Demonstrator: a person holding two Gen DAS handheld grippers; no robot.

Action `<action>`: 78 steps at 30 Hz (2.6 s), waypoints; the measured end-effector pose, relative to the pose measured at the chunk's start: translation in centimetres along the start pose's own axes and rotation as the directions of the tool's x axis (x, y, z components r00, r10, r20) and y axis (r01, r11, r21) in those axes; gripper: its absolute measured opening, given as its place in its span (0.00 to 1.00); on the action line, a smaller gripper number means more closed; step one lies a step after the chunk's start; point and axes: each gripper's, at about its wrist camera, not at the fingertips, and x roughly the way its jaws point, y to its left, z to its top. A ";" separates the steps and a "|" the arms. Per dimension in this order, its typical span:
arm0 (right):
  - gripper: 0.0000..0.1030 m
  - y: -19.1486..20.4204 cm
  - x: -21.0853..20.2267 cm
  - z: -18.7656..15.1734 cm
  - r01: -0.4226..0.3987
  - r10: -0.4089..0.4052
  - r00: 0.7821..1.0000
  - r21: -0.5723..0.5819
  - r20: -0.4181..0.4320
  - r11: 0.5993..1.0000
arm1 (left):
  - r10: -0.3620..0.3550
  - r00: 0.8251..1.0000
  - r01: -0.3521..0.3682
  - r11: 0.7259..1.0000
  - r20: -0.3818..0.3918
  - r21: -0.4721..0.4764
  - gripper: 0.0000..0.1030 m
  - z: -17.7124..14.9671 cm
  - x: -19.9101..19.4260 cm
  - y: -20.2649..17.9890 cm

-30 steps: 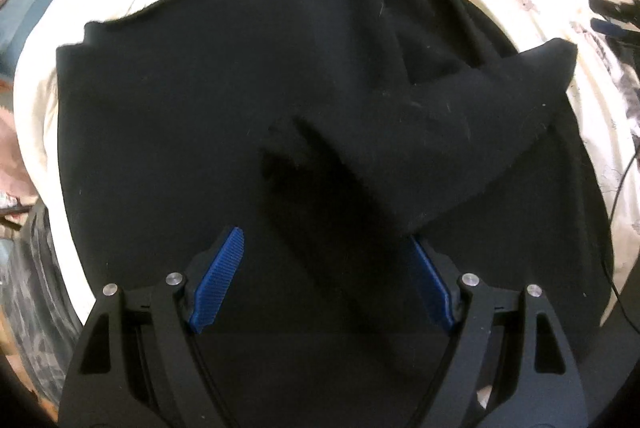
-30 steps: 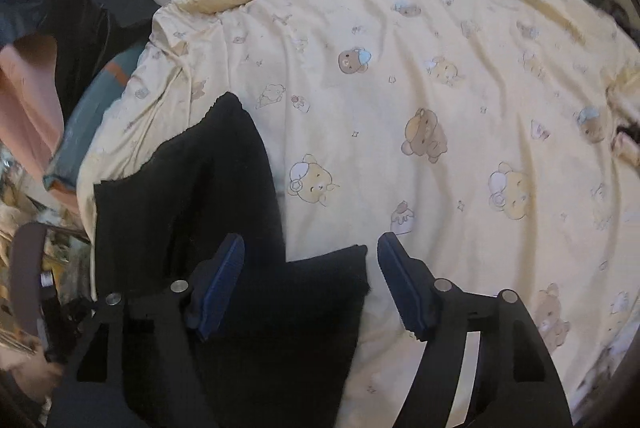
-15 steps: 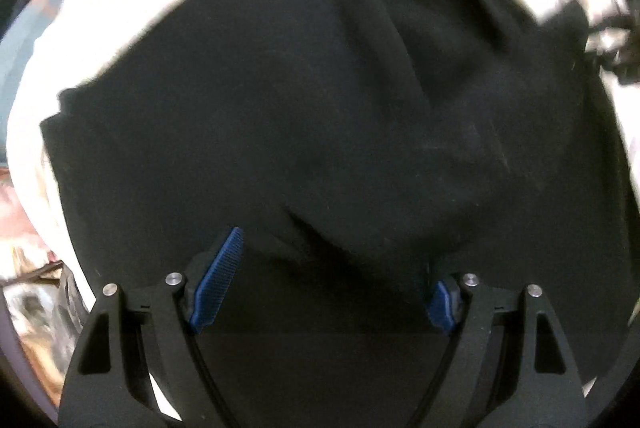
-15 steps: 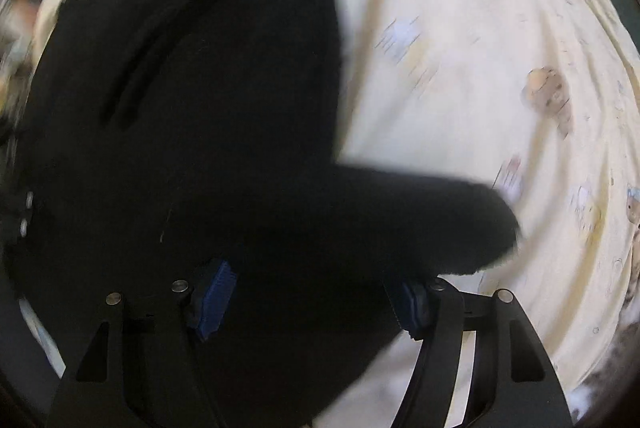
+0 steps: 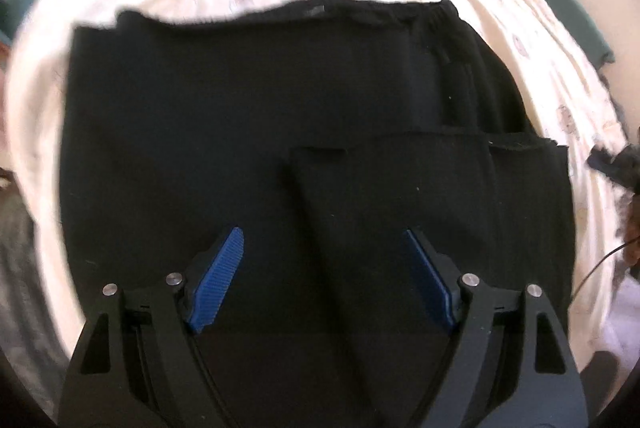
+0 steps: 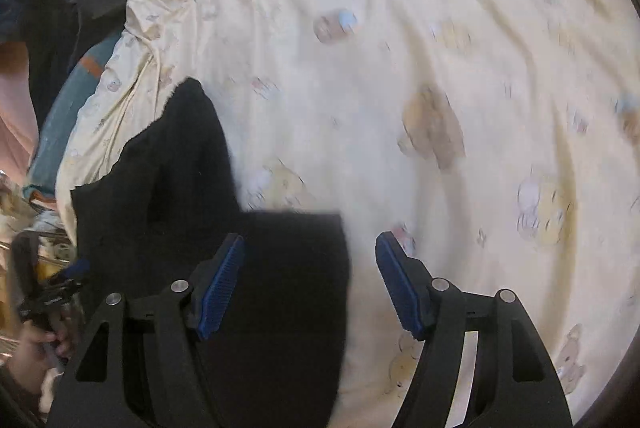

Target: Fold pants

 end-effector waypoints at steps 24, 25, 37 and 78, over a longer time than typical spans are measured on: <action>0.03 10.5 -5.8 3.3 0.016 0.116 0.947 -0.401 0.301 0.916 | -0.197 0.923 0.210 0.978 0.329 -0.005 0.02 2.4 -8.1 0.5; 0.03 11.1 -5.8 4.3 0.007 0.131 0.944 -0.416 0.302 0.909 | -0.196 0.918 0.214 0.977 0.344 -0.013 0.02 2.8 -8.4 0.9; 0.03 19.2 9.5 15.1 0.000 0.063 0.993 -0.535 0.099 0.845 | -0.050 0.913 0.154 0.962 0.404 -0.228 0.02 6.1 -4.3 8.3; 0.70 5.0 -5.4 -16.7 -0.021 0.019 0.999 -0.099 -0.029 0.995 | -0.149 0.978 0.169 0.977 0.149 -0.130 0.65 -16.2 -5.7 -4.3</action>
